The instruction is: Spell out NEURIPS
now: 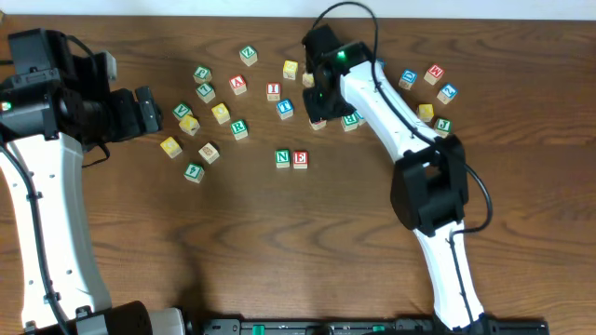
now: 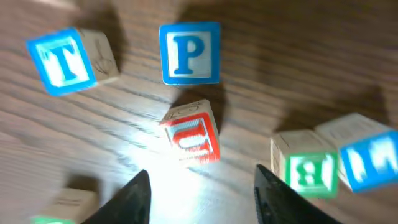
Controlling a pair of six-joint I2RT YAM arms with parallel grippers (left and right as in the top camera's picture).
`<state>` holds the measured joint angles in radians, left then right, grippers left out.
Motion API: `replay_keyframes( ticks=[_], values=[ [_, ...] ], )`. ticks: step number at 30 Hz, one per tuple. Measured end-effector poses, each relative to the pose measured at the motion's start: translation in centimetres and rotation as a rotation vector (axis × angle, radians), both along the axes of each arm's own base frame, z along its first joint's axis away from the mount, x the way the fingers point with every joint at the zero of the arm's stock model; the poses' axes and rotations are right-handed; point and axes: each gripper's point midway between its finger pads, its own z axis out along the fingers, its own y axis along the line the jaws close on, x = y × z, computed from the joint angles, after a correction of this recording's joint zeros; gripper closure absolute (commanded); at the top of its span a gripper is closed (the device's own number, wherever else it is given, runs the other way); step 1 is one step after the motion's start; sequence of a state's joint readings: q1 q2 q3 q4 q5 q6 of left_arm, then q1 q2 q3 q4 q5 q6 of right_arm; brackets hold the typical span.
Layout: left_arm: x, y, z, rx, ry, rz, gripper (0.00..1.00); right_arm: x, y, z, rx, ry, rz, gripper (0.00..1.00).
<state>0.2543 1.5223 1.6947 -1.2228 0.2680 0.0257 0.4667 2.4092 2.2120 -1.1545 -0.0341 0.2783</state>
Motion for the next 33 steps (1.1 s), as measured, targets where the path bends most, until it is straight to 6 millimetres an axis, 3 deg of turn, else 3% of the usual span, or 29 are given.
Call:
replay_keyframes(
  ticks=[3,13,25,33],
  values=[
    [0.0,0.0,0.0,0.0,0.0,0.0,0.02,0.1,0.2,1.1,0.04,0.001,-0.123,0.55],
    [0.0,0.0,0.0,0.0,0.0,0.0,0.03,0.7,0.8,1.4,0.124,0.017,-0.389,0.54],
    [0.0,0.0,0.0,0.0,0.0,0.0,0.02,0.9,1.0,1.4,0.147,0.021,-0.452,0.53],
    [0.0,0.0,0.0,0.0,0.0,0.0,0.03,0.5,1.1,-0.3,0.147,0.038,-0.488,0.55]
  ],
)
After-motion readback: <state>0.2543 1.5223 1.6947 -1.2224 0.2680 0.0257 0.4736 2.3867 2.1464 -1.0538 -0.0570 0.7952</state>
